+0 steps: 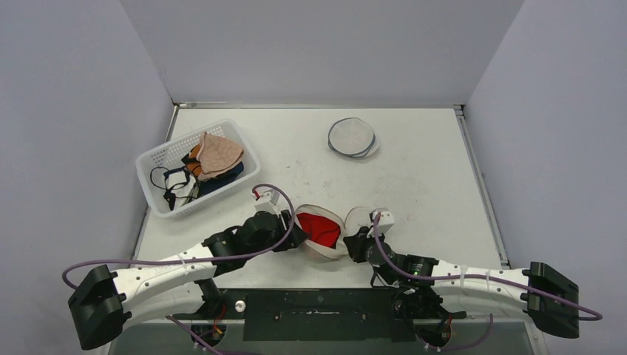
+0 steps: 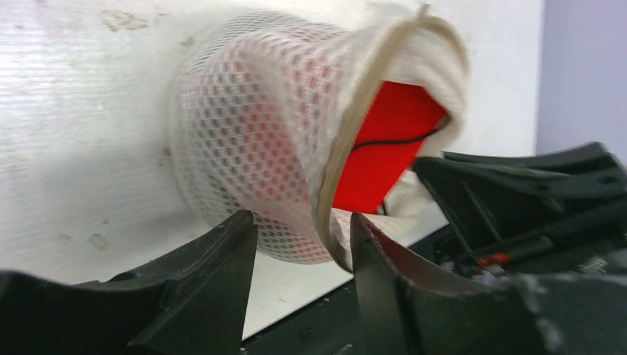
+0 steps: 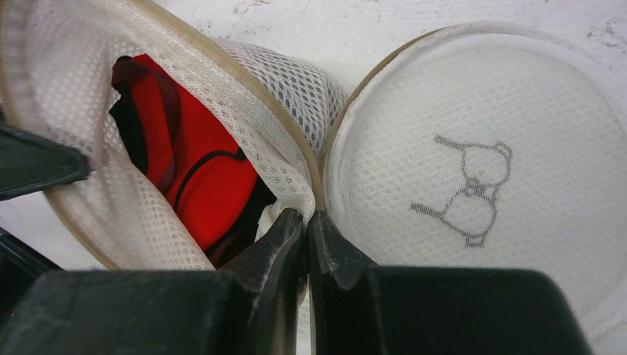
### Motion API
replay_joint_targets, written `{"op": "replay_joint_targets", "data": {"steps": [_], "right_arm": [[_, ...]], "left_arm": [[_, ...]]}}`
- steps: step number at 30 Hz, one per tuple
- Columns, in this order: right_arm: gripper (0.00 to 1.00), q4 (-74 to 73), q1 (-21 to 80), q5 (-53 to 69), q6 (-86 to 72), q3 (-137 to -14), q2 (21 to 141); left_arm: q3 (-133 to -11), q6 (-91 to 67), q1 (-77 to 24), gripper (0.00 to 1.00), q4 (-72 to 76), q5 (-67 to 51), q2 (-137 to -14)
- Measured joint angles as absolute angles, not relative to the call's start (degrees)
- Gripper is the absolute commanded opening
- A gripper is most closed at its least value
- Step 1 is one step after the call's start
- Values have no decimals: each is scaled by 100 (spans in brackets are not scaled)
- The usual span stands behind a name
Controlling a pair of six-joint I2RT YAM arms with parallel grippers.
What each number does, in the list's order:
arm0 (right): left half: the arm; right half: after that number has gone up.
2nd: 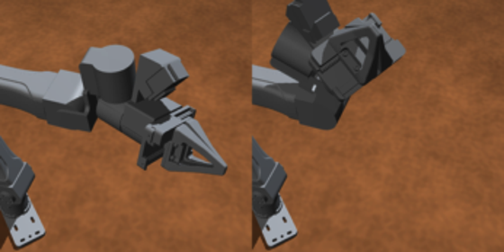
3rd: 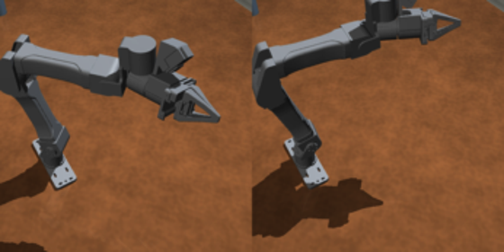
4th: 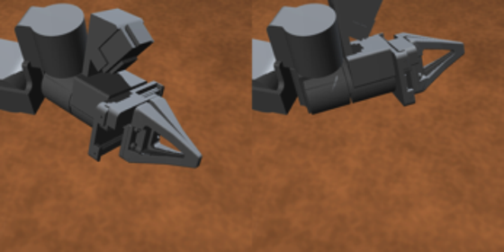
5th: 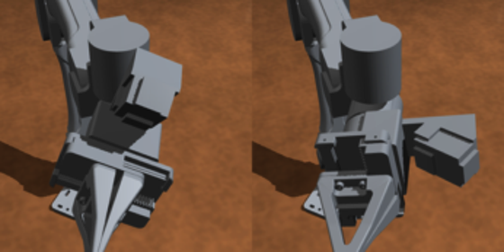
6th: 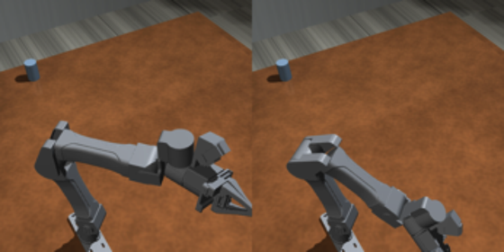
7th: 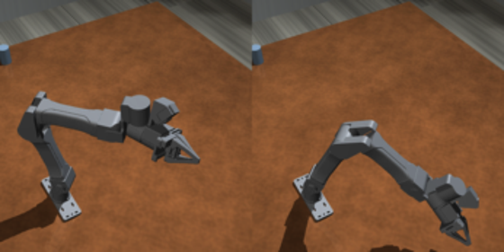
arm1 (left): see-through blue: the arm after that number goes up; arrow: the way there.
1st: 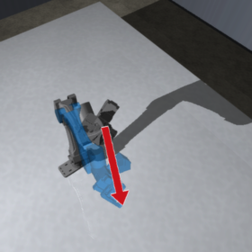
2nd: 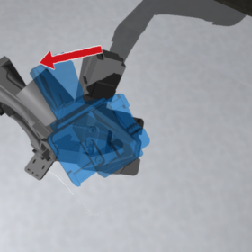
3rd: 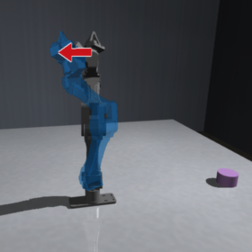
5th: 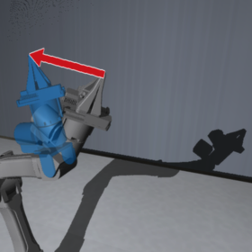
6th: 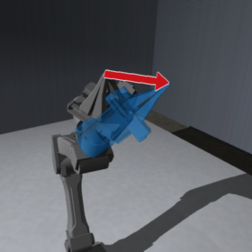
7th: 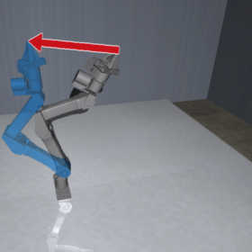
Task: Unzip the laundry bag and remove the bra
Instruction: Pick up the bra from the laundry bag.
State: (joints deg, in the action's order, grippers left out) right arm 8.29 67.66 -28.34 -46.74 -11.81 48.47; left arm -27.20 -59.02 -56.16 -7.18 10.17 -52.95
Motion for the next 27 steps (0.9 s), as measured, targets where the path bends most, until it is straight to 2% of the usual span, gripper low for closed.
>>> {"op": "replay_joint_targets", "data": {"steps": [5,6,7,10,12,19,27], "right_arm": [[5,744,6963,-2926,-4762,-1181,4768],[7,670,6989,-2954,-4766,-1181,4689],[12,604,6997,-2980,-4766,-1181,4591],[42,388,7019,-3026,-4731,-1243,4346],[54,115,7019,-3050,-4659,-1441,4287],[64,-390,7041,-2829,-4259,-2408,4066],[68,228,7061,-1868,-4145,-2886,5196]], "left_arm": [[-2720,-5977,-5621,4,-961,1409,-5564],[-2720,-5977,-5621,0,-996,1494,-5551],[-2720,-5975,-5621,0,-1035,1570,-5527],[-2720,-5933,-5623,0,-1138,1758,-5402],[-2720,-5918,-5627,0,-1149,1826,-5297],[-2718,-5848,-5708,0,-1111,1863,-5229],[-2467,-5837,-5771,0,-799,1835,-5304]]}}
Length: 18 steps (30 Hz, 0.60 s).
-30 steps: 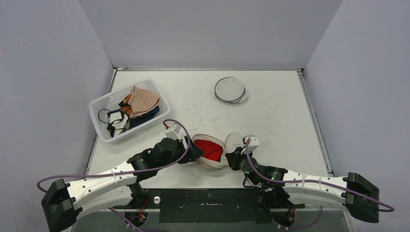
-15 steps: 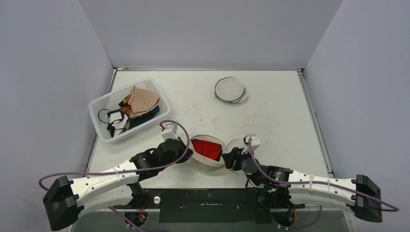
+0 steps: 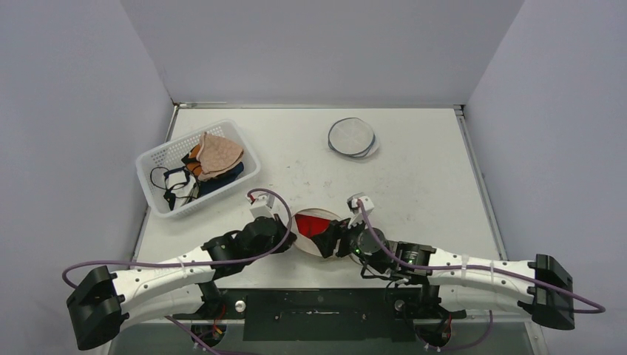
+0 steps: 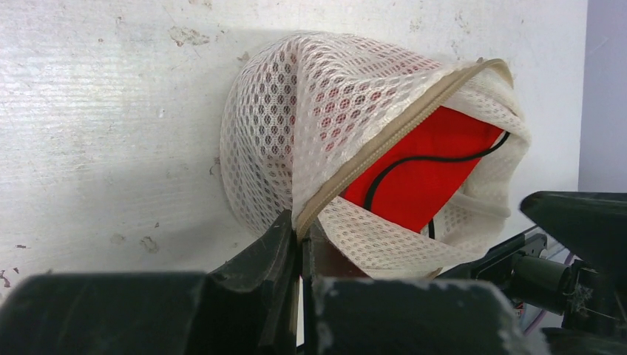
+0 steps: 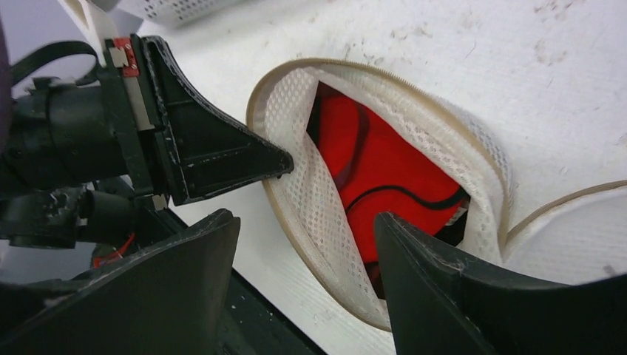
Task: Unzip the laundry bag and remove the bra
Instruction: Pick up the bra from the laundry bag.
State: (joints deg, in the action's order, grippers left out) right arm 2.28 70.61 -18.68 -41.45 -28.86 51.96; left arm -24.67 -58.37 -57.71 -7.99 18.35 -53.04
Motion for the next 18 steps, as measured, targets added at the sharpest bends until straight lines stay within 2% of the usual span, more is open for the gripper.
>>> {"op": "replay_joint_targets", "data": {"steps": [2,18], "right_arm": [[71,384,7054,-1737,-4244,-2875,5701],[79,484,6340,-1949,-4711,-2340,6228]], "left_arm": [[-2412,-5843,-5778,0,-733,1815,-5363],[-2213,-5957,-5885,0,-58,1660,-5811]]}}
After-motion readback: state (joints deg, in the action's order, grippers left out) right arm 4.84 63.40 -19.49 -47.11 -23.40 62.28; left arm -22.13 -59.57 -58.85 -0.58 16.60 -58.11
